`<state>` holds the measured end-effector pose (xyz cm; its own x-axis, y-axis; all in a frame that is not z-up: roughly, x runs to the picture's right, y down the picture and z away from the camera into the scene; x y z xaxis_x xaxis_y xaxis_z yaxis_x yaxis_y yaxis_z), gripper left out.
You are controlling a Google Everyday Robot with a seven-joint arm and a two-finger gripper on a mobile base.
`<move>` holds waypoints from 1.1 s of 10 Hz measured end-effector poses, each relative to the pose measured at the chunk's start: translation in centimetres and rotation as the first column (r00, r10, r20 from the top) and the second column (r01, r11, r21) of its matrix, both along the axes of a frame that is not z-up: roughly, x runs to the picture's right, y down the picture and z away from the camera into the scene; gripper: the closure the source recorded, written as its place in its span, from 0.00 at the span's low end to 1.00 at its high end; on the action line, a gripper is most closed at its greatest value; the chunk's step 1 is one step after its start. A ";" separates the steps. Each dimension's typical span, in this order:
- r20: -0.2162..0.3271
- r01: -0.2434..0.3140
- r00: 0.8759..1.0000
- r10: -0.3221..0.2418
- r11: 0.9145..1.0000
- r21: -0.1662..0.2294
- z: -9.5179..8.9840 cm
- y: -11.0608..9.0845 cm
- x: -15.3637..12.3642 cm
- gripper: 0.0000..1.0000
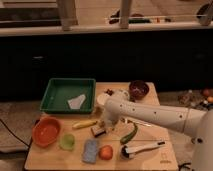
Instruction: Place eraser in tray
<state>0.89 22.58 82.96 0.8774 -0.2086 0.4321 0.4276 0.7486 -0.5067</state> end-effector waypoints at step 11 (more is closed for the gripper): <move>0.093 0.120 0.989 -0.117 0.992 -0.025 -2.7 -2.0 -1.1 1.00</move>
<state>-0.25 20.61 80.24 0.8041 -0.2940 0.5167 0.5575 0.6747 -0.4836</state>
